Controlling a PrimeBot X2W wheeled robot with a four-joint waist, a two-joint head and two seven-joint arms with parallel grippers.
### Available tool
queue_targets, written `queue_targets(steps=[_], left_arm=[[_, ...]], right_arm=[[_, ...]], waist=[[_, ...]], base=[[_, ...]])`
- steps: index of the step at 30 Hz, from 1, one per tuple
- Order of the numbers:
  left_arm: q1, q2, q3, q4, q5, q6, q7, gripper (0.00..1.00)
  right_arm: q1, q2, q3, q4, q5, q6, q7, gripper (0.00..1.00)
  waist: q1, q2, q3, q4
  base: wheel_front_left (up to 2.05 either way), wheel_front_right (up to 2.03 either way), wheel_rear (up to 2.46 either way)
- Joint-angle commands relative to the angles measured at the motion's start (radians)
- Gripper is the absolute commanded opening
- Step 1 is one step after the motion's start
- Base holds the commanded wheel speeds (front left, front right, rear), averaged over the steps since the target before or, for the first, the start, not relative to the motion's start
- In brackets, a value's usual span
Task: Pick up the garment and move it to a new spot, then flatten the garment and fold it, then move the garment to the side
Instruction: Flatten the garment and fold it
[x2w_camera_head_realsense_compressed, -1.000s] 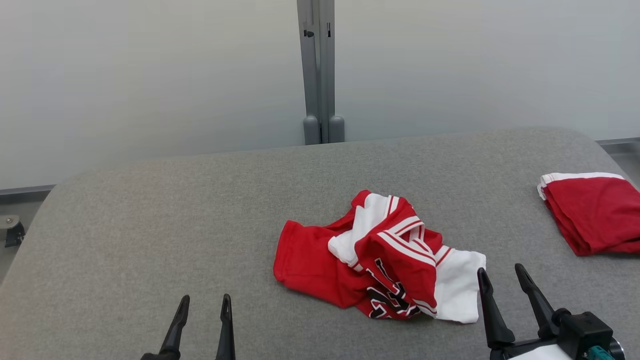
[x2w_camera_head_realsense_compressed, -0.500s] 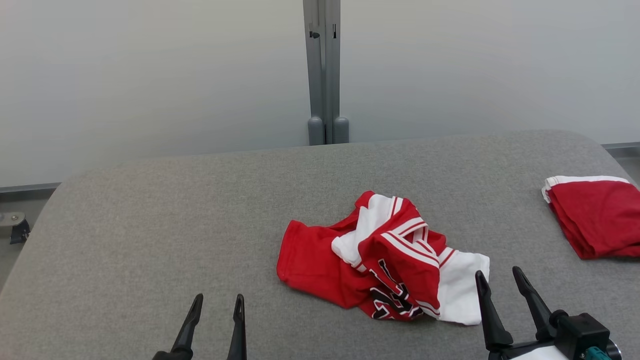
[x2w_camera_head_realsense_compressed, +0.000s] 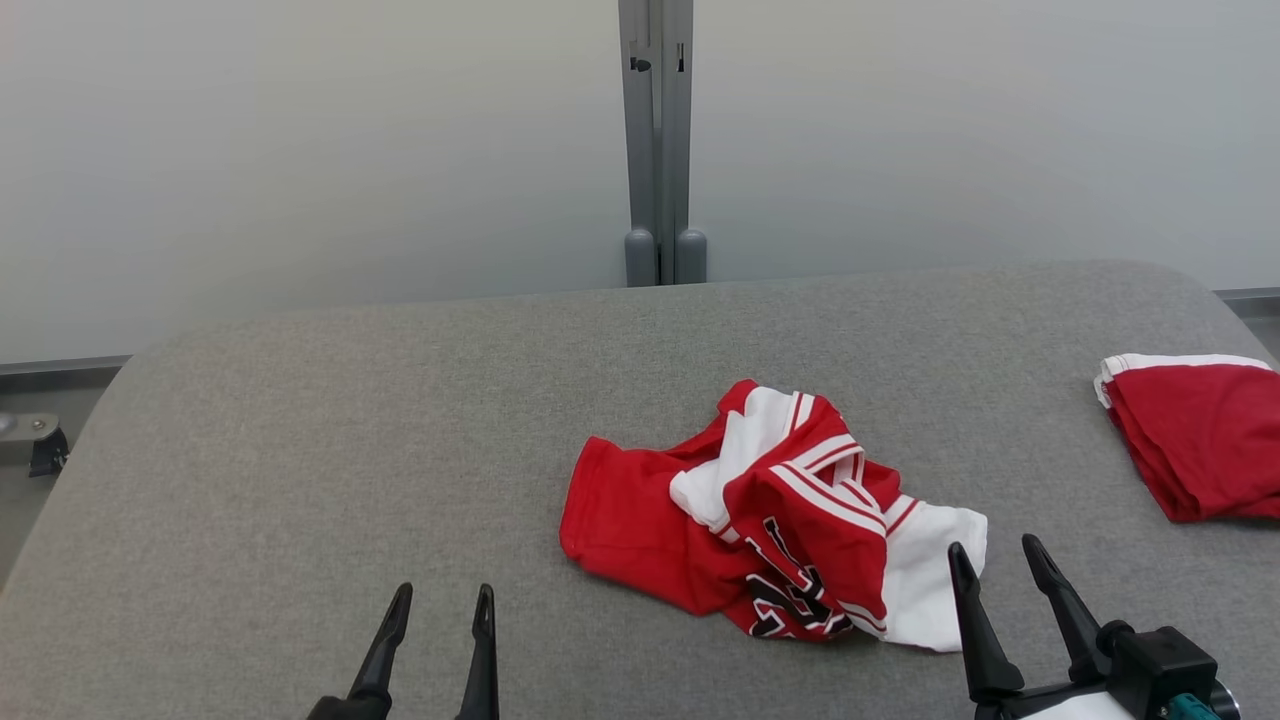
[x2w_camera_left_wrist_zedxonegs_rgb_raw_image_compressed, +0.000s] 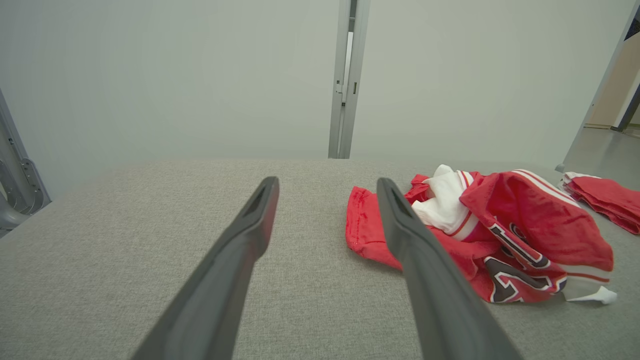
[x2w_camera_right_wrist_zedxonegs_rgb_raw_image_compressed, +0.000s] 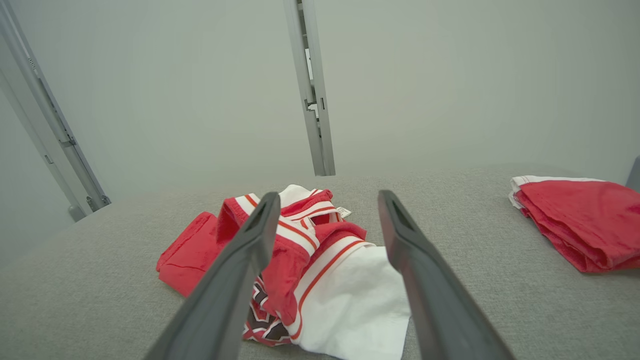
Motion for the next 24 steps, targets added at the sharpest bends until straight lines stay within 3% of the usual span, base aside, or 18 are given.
queue_targets(steps=[1, 24], left_arm=[[-0.015, 0.001, -0.002, 0.0, -0.004, 0.004, 0.0, 1.0], [-0.025, 0.001, -0.027, 0.02, -0.003, -0.005, 0.0, 1.0]], right_arm=[[-0.001, 0.0, 0.001, 0.002, 0.005, 0.0, -0.003, 1.0], [-0.015, 0.001, -0.001, 0.0, 0.002, 0.0, -0.003, 1.0]], waist=[[0.0, 0.0, 0.001, 0.0], [0.0, 0.0, 0.025, -0.011]], base=[[0.0, 0.0, 0.0], [0.0, 0.0, 0.0]])
